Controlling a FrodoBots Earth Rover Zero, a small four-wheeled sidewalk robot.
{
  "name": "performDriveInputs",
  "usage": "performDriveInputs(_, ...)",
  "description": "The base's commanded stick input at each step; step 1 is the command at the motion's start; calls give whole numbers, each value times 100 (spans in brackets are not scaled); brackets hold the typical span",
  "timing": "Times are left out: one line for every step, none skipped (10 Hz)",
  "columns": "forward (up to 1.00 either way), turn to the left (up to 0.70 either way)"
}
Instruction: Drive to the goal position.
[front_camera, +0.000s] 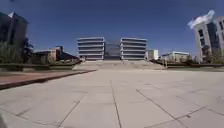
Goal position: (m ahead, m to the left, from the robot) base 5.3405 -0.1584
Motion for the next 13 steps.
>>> performDriveInputs(70, 1)
performDriveInputs(70, 1)
performDriveInputs(70, 1)
performDriveInputs(70, 1)
performDriveInputs(70, 1)
performDriveInputs(70, 1)
performDriveInputs(70, 1)
performDriveInputs(70, 1)
performDriveInputs(70, 1)
performDriveInputs(70, 1)
performDriveInputs(70, 1)
performDriveInputs(70, 1)
performDriveInputs(70, 1)
